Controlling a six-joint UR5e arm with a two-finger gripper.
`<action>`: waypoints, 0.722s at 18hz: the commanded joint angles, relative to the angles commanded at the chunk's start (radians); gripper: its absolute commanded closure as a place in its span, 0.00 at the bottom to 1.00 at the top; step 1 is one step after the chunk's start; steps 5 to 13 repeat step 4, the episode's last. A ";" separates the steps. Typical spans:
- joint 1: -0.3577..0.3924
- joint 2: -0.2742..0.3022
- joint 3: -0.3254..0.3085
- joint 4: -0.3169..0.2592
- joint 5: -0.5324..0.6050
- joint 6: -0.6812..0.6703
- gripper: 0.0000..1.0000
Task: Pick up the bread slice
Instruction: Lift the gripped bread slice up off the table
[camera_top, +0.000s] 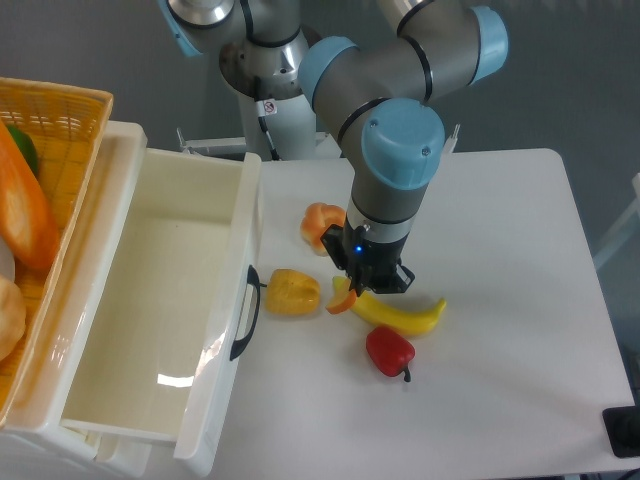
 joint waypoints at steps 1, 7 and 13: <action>0.003 0.003 0.000 0.000 0.014 0.003 1.00; 0.008 0.003 0.000 -0.002 0.014 0.005 1.00; 0.008 0.003 0.000 -0.002 0.014 0.005 1.00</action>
